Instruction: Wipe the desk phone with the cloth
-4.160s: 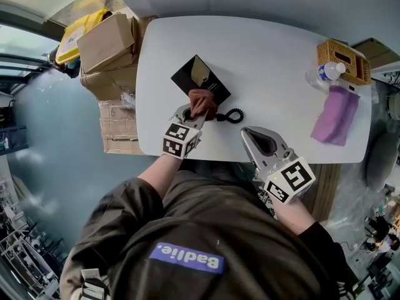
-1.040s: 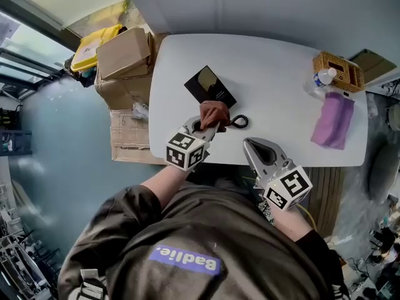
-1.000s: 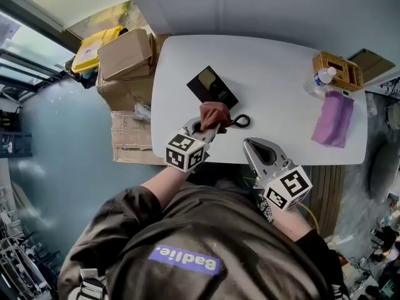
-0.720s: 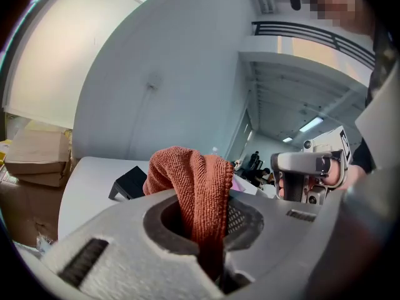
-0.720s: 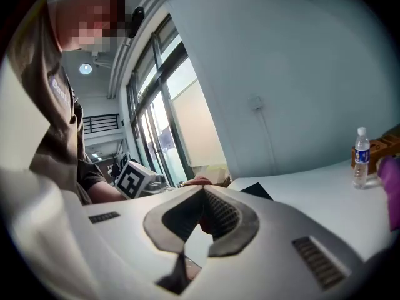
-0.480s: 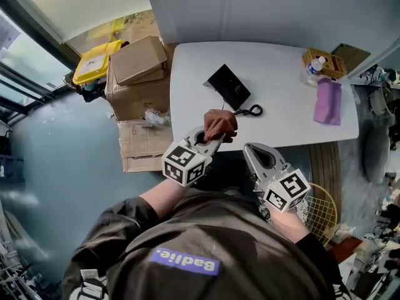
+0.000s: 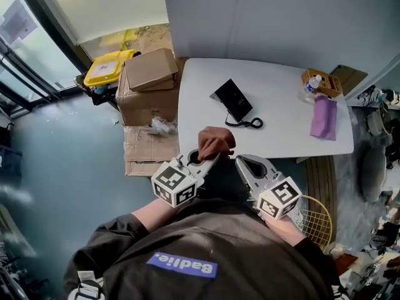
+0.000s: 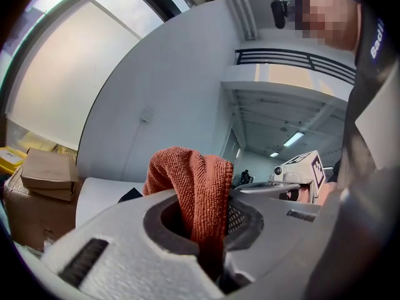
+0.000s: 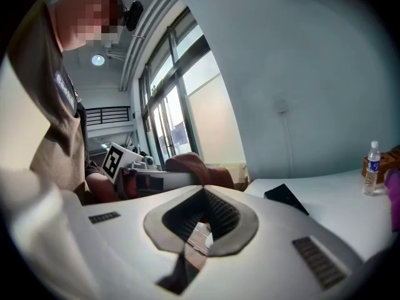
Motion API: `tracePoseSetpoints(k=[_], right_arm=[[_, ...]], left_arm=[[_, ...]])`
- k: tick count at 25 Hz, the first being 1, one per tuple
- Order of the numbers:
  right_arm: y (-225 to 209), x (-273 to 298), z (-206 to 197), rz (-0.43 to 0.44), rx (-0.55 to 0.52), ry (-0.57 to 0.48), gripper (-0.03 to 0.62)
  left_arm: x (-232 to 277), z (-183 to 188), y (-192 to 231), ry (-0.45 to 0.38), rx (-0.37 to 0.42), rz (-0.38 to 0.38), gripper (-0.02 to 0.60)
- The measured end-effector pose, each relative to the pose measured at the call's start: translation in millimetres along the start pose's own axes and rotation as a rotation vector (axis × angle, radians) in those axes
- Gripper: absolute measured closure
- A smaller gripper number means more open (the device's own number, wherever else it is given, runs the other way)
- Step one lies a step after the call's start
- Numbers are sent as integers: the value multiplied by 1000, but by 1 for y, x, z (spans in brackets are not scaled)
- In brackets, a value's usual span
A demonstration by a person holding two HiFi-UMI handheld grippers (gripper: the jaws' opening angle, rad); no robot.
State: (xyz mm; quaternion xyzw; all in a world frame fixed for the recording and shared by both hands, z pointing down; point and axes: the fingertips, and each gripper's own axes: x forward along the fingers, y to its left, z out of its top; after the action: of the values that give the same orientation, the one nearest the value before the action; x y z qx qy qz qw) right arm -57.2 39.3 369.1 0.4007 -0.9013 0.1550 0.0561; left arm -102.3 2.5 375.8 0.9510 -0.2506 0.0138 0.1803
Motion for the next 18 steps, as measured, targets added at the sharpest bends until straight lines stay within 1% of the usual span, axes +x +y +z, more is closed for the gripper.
tracePoseSetpoints(k=[5,9,18], right_arm=[[1,-12,4,53,-24,-6,566],[-4,-27,2,73,-29,-8,566],[-11,-46,-11,113,-32,4,566]], left_arm=[[0,13,-25,-35,6,9,545],[5,17,-43,-64,13,23,545],[14,9,-63,-57,34,42,545]])
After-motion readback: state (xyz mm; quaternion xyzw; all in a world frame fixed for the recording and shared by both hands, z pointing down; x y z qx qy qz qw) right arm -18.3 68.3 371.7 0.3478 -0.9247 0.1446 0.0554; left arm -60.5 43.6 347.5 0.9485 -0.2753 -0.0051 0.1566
